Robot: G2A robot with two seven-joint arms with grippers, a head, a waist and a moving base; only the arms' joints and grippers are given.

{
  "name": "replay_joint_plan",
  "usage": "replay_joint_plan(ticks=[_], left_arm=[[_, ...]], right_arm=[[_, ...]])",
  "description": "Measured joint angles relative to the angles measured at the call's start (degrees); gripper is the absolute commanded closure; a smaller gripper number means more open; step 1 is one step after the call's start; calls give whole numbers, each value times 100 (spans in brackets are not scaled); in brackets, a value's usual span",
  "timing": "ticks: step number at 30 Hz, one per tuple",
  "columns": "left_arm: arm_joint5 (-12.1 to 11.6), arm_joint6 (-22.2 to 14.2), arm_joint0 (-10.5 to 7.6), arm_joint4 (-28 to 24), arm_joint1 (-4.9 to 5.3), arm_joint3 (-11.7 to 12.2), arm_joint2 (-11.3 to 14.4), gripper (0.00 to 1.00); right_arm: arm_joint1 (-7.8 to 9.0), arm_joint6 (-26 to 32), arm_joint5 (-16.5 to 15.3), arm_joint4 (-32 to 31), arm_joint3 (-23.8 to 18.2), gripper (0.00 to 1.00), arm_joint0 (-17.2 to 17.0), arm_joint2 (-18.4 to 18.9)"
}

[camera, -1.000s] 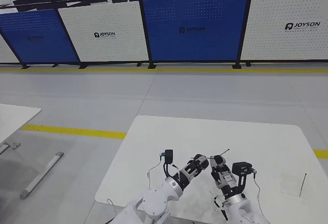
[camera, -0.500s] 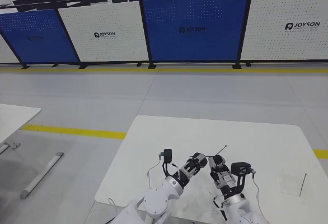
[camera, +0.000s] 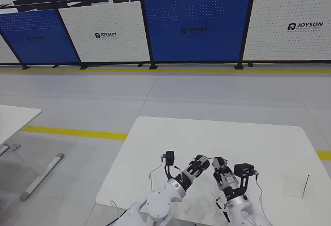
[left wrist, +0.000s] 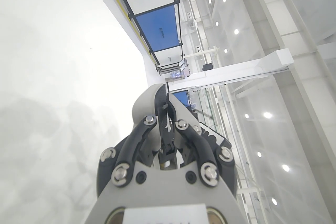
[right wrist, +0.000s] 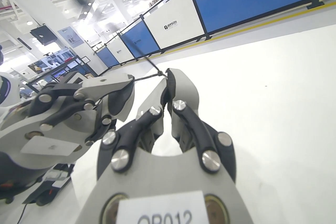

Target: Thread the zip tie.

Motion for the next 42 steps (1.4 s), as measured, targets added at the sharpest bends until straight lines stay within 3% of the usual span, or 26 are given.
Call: replay_joint_plan(ticks=[11,15,17,21,31,39,42], left_arm=[[-154,-55,55,-124,-8,-50,-62,100],[-163,-53,62,-171,-13,-56,-87,100],[-152,-54,59,-179,-15,-54,-97,100],[-132,-64,56,-171,-19,-53,-101,100],[-113,-71,55,-116,-31,-37,-90,100],[-108,-96,77,-29,-35,-43,-72,100],[-107,-98,84,-8,-37,-45,-70,100]], right_arm=[[-13,47,52,-137,77,100,65,-86],[-18,133,50,-112,120,78,107,-102],[-20,153,62,-125,131,75,122,-113],[-24,110,76,-116,125,82,120,-112],[-17,74,87,-144,46,87,60,-79],[-17,76,128,-195,-25,77,34,-87],[-17,81,128,-212,-39,88,30,-92]])
